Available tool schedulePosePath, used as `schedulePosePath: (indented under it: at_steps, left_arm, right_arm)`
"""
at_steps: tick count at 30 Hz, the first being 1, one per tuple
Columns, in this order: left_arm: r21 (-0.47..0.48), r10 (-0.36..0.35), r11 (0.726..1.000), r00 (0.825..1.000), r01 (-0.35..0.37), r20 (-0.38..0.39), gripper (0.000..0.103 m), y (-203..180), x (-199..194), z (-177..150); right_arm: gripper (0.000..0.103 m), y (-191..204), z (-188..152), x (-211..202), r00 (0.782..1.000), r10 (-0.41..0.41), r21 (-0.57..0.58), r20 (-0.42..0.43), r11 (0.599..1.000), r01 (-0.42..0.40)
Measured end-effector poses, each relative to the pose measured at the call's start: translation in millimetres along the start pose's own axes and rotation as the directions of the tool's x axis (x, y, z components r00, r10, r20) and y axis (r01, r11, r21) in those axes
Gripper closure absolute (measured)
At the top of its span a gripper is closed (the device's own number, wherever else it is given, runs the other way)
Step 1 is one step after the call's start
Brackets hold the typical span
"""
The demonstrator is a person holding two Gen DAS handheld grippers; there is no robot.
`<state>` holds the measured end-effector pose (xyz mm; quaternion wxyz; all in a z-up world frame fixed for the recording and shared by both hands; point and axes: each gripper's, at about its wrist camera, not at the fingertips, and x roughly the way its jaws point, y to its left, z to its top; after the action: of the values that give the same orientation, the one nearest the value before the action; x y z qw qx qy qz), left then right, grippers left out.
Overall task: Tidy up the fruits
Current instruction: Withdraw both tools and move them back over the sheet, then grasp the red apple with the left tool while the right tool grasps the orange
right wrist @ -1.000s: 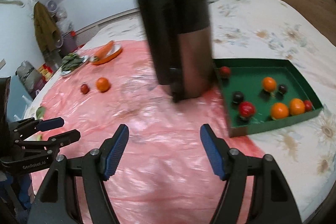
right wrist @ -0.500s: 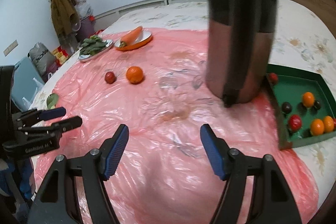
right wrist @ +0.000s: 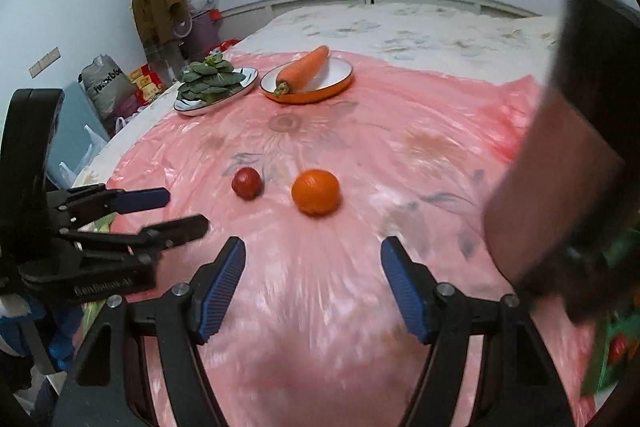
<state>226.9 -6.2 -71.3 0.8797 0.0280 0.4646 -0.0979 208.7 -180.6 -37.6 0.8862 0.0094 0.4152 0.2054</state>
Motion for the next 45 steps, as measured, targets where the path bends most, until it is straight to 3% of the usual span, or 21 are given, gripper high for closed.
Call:
schedulePosePath:
  at_steps: [5,9,12,16,21,25,38,45]
  left_arm:
    - [0.011,0.007,1.0,1.0,-0.006,-0.022,0.049,6.6,27.7,10.9]
    - [0.018,0.015,1.0,1.0,-0.015,-0.024,0.055,11.6,43.5,17.8]
    - [0.016,0.011,1.0,0.999,-0.01,-0.03,0.056,16.5,53.2,21.4]
    - [0.039,0.01,0.999,0.999,-0.009,-0.036,0.065,16.3,63.6,24.8]
    - [0.058,0.01,0.998,0.999,-0.007,-0.04,0.068,15.9,73.2,23.6]
    - [0.069,-0.01,0.998,0.999,0.012,-0.033,0.076,15.6,73.2,22.5]
    - [-0.044,-0.119,0.992,0.993,0.12,0.014,0.076,33.4,56.1,20.1]
    - [-0.017,-0.105,0.994,0.994,0.106,0.03,0.076,22.4,40.4,15.2]
  right_arm:
    - [0.015,-0.1,21.2,40.5,0.999,0.014,0.005,-0.03,1.0,-0.014]
    - [0.027,0.1,28.8,71.8,0.997,0.012,0.004,-0.07,1.0,-0.012]
    - [0.029,-2.8,32.4,89.7,0.996,0.015,0.021,-0.087,1.0,-0.013]
    - [0.044,-4.6,31.7,106.2,0.993,0.017,0.025,-0.118,1.0,-0.014]
    - [0.059,-4.0,28.6,118.8,0.99,0.016,0.017,-0.142,1.0,-0.014]
    - [0.06,-5.5,27.1,121.0,0.99,0.018,0.017,-0.142,1.0,-0.016]
    - [0.061,-20.2,24.7,106.8,0.992,0.09,0.12,-0.087,0.99,-0.079]
    - [0.061,-18.5,20.3,87.3,0.996,0.052,0.092,-0.068,0.995,-0.046]
